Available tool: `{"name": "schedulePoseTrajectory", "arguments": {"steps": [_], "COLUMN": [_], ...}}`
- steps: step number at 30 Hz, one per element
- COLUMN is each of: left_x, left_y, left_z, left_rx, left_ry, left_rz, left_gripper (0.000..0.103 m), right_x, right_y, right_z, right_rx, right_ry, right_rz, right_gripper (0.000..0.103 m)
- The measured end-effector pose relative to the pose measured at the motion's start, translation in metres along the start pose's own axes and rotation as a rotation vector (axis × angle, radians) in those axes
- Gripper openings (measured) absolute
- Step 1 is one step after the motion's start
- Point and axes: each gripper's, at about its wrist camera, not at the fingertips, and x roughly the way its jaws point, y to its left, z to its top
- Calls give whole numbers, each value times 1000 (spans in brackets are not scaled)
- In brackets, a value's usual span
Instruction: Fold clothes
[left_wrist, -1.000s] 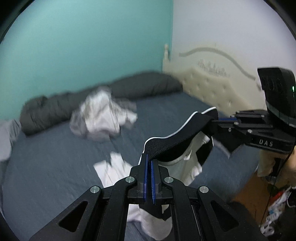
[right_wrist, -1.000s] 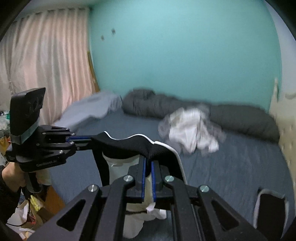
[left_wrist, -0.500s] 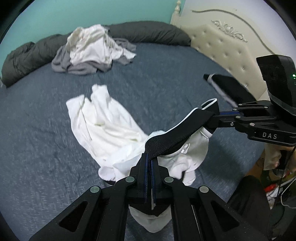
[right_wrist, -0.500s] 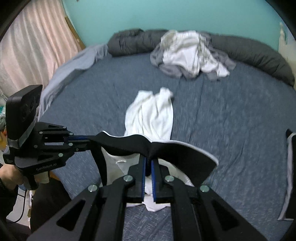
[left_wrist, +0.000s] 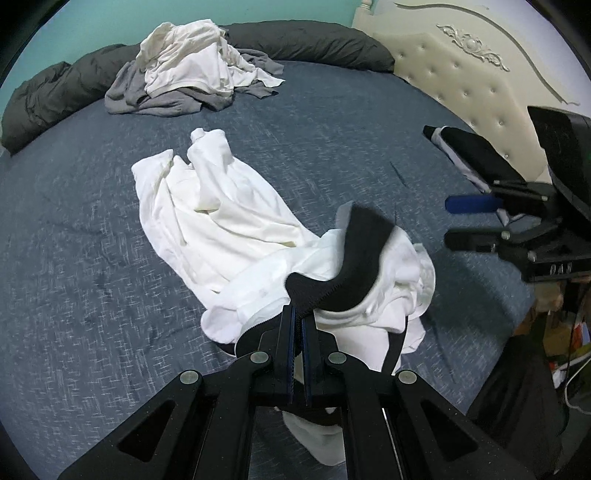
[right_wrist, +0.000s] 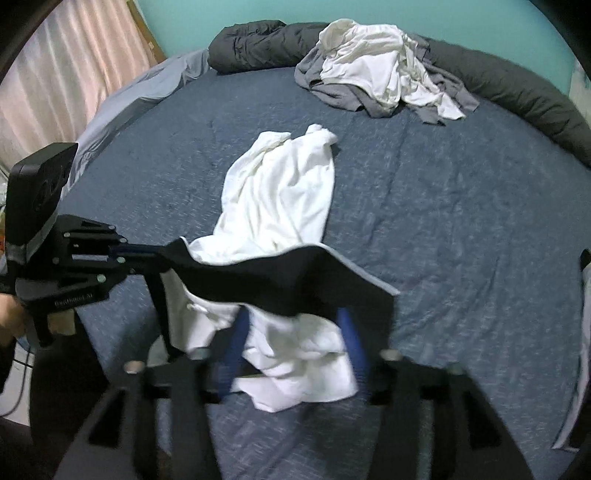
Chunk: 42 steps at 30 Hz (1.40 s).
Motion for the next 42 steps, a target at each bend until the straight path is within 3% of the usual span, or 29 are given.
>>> {"name": "schedulePoseTrajectory", "arguments": {"steps": [9, 13, 16, 26, 29, 34, 42], "left_x": [-9, -9, -11, -18, -17, -17, -14], "left_y": [-8, -9, -8, -3, -1, 5, 18], "left_z": [-10, -14, -17, -21, -22, -25, -32], "left_rx": [47, 46, 39, 42, 44, 38, 5], "left_ry": [-9, -10, -13, -15, -11, -2, 22], "left_rz": [7, 1, -10, 10, 20, 36, 73], "left_gripper": [3, 3, 3, 3, 3, 3, 3], "right_x": [5, 18, 36, 78, 84, 83, 50], "right_y": [1, -8, -28, -79, -85, -92, -109], "right_z": [8, 14, 14, -3, -8, -15, -27], "right_rx": [-123, -110, -27, 247, 320, 391, 404], "right_ry": [-9, 22, 68, 92, 69, 36, 26], "right_rz": [-67, -114, -127, 11, 82, 168, 167], "right_gripper": [56, 61, 61, 61, 53, 5, 1]}}
